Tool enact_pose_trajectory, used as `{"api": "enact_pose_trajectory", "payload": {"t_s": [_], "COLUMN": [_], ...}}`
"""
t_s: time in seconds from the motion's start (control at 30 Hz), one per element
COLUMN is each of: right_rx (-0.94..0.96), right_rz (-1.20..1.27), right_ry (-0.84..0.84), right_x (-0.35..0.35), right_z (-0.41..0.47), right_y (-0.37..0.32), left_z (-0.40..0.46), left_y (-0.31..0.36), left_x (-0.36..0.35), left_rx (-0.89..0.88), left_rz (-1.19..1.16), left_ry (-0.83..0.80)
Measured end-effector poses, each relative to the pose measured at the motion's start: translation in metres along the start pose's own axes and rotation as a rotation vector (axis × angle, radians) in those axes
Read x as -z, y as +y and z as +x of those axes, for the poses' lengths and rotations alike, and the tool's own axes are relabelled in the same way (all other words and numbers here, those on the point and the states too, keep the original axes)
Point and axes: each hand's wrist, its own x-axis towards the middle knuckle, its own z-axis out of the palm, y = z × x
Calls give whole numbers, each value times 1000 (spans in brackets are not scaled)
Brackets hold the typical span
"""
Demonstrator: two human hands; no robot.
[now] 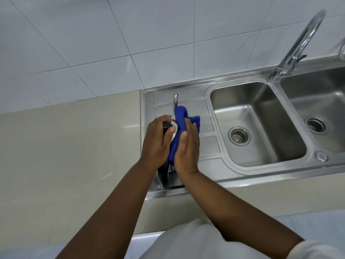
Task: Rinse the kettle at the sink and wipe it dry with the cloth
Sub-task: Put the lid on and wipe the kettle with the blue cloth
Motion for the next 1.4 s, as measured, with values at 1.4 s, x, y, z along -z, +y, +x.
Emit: {"api": "enact_pose_trajectory", "payload": {"t_s": [1.4], "right_rx": [67], "right_rz": [-39], "right_ry": [-296], "right_x": [44], "right_z": [11], "right_y": [-26], "left_z": [11], "left_y": [-2], "left_x": [12], "left_rx": [44], "left_rz": [99], "left_ry": [-333]}}
